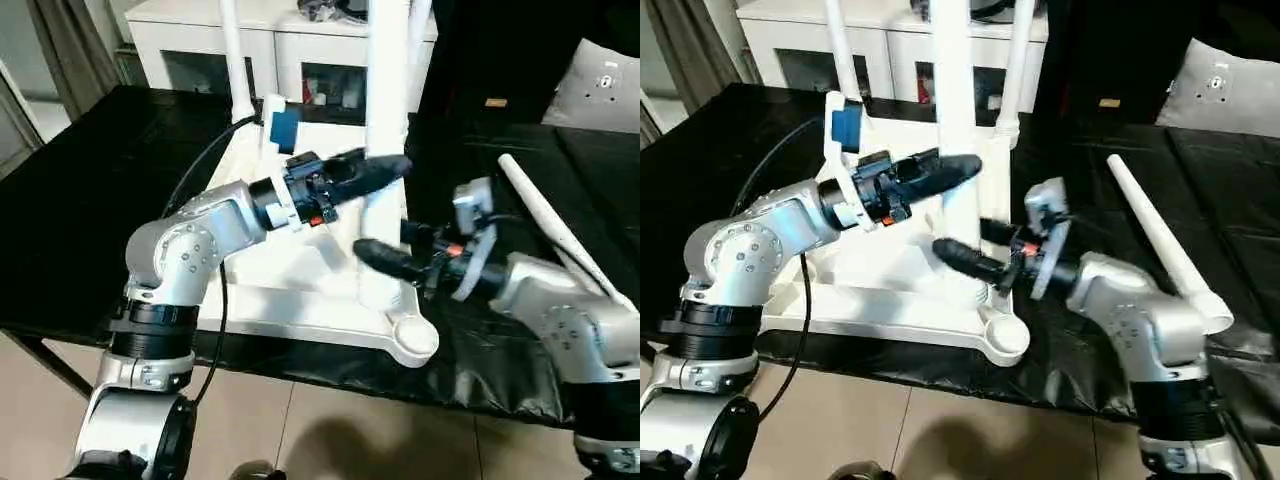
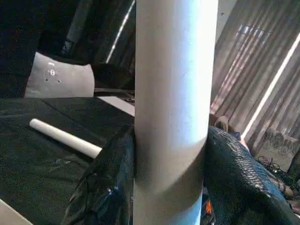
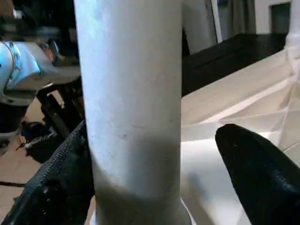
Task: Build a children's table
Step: Pick table leg
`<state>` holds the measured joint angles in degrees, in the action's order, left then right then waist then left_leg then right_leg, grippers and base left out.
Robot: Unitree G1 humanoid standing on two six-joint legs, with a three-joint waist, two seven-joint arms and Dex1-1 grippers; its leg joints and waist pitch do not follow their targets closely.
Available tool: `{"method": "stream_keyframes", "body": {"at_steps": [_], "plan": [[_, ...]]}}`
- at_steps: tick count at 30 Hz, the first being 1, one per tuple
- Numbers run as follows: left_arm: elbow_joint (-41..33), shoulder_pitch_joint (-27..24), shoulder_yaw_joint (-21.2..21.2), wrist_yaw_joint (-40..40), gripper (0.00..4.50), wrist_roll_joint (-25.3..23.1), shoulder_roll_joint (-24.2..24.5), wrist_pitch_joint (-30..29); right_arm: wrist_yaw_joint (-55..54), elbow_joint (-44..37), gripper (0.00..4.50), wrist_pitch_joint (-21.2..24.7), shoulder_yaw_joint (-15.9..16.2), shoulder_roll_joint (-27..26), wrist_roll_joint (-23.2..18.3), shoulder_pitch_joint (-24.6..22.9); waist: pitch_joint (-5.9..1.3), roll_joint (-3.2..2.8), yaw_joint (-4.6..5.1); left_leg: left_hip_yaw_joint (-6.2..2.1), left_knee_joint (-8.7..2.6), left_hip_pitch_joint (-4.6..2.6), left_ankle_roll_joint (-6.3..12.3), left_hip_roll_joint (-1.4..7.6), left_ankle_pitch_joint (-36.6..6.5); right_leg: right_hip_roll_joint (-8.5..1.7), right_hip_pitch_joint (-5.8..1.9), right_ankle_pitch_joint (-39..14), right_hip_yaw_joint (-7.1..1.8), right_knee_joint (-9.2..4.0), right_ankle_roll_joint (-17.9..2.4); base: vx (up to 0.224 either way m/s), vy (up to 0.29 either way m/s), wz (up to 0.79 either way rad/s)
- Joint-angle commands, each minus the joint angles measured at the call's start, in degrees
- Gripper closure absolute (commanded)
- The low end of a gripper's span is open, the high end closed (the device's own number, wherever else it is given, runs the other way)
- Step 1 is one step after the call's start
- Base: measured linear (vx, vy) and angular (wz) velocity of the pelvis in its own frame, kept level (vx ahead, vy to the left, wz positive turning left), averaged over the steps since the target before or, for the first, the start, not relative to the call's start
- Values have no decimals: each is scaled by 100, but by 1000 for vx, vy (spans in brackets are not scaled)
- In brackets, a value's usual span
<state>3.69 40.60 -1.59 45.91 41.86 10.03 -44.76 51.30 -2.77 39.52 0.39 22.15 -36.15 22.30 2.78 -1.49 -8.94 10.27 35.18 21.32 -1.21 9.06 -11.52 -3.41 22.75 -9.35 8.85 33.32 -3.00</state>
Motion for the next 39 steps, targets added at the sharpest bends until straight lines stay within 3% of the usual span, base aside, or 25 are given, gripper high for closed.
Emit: {"method": "stream_keyframes", "body": {"at_steps": [1, 4, 11, 19, 23, 39], "plan": [[-160, -12, 123, 147, 267, 1, 54, -6, 7, -13, 79, -15, 37, 53, 81, 11, -431, 97, -21, -214, -361, -54, 346, 474, -311, -688, -372, -1877, -452, -445, -110, 0, 0, 0], [-183, -21, 295, 276, 268, -162, 187, 82, 172, 24, 80, -107, 87, 200, 127, 23, -426, 90, -24, -215, -364, -62, 329, 474, -333, -682, -365, -1901, -455, -453, -35, 0, 0, 0], [-200, 11, 434, 487, 268, -235, 300, 127, 758, -2, 8, 40, 66, 505, -103, 112, -435, 96, -68, -215, -356, -64, 365, 483, -328, -676, -366, -1858, -451, -440, -39, 0, 0, 0], [-366, 18, 676, 836, 268, -207, 377, 141, 1355, 136, 1, -185, 499, 795, 181, 178, -428, 96, -80, -208, -349, -59, 386, 473, -341, -673, -367, -1951, -442, -455, -69, 0, 0, 0], [-417, 4, 740, 872, 268, -212, 343, 141, 1429, 172, 1, -122, 508, 719, 99, 253, -434, 99, -75, -211, -345, -53, 393, 474, -334, -668, -372, -1953, -440, -450, -81, 0, 0, 0], [-358, 4, 883, 910, 268, -369, 309, 327, 1572, 186, 146, 7, 556, 633, -44, 217, -440, 84, -80, -216, -342, -56, 395, 482, -314, -664, -364, -1877, -440, -440, -111, 0, 0, 0]]}}
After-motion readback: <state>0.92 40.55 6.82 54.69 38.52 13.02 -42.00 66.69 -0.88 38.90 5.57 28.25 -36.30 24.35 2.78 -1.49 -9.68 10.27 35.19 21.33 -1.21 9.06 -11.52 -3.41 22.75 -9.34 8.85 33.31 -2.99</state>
